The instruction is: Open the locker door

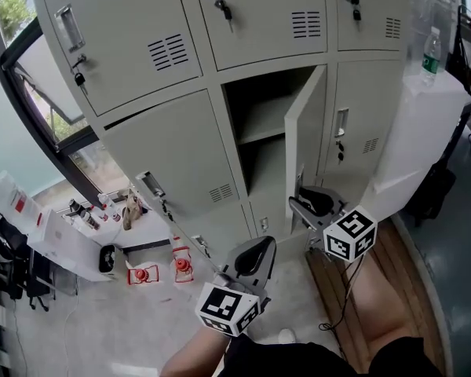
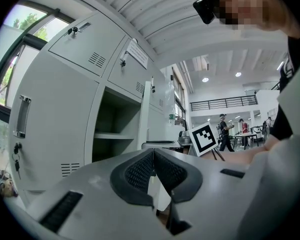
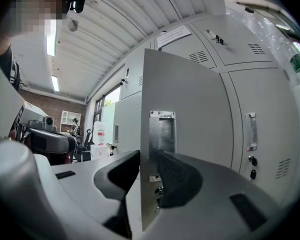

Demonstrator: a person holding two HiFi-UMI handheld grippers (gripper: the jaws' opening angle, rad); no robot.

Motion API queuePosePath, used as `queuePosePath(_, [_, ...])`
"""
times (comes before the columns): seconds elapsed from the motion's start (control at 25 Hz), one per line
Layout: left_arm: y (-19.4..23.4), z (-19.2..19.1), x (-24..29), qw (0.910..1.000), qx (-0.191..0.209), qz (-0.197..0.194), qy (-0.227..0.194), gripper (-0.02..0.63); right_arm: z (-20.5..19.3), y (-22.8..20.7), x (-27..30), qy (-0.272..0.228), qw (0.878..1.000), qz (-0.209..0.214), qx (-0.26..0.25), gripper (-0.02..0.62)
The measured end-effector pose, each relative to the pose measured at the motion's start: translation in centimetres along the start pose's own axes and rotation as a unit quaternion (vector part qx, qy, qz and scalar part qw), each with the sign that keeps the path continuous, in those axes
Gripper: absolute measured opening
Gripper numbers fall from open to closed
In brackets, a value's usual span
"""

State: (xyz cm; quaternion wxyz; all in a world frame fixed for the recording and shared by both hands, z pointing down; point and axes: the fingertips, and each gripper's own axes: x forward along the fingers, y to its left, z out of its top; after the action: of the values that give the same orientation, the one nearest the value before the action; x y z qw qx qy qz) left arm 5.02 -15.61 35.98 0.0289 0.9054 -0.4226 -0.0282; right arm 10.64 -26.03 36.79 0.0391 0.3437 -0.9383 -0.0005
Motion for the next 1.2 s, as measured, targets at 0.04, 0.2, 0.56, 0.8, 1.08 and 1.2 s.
queuePosePath(0.04, [-0.5, -0.1, -0.2, 1.0, 0.0, 0.002, 0.0, 0.017, -0.1, -0.1, -0.6, 0.0, 1.0, -0.001, 0.0, 0.169])
queuePosePath(0.2, [-2.0, -0.3, -0.8, 0.9999, 0.002, 0.011, 0.002, 0.017, -0.2, -0.8, -2.8, -0.003, 1.0, -0.007, 0.001, 0.176])
queuePosePath(0.56, [-2.5, -0.4, -2.2, 0.9999, 0.003, 0.008, 0.01, 0.017, -0.3, -2.2, -5.4, 0.001, 0.997, -0.075, -0.001, 0.195])
queuePosePath(0.8, [-2.2, -0.6, -2.5, 0.9996, 0.008, -0.02, 0.019, 0.017, -0.4, -3.0, -6.3, -0.007, 0.986, -0.164, 0.0, 0.193])
queuePosePath(1.08, [-1.8, -0.9, -2.2, 0.9985, 0.002, -0.053, 0.017, 0.017, -0.5, -3.5, -6.5, 0.003, 0.974, -0.225, 0.001, 0.199])
queuePosePath(1.2, [-1.7, -1.3, -2.0, 0.9978, -0.006, -0.064, 0.018, 0.017, -0.5, -4.2, -7.3, 0.008, 0.966, -0.26, -0.007, 0.199])
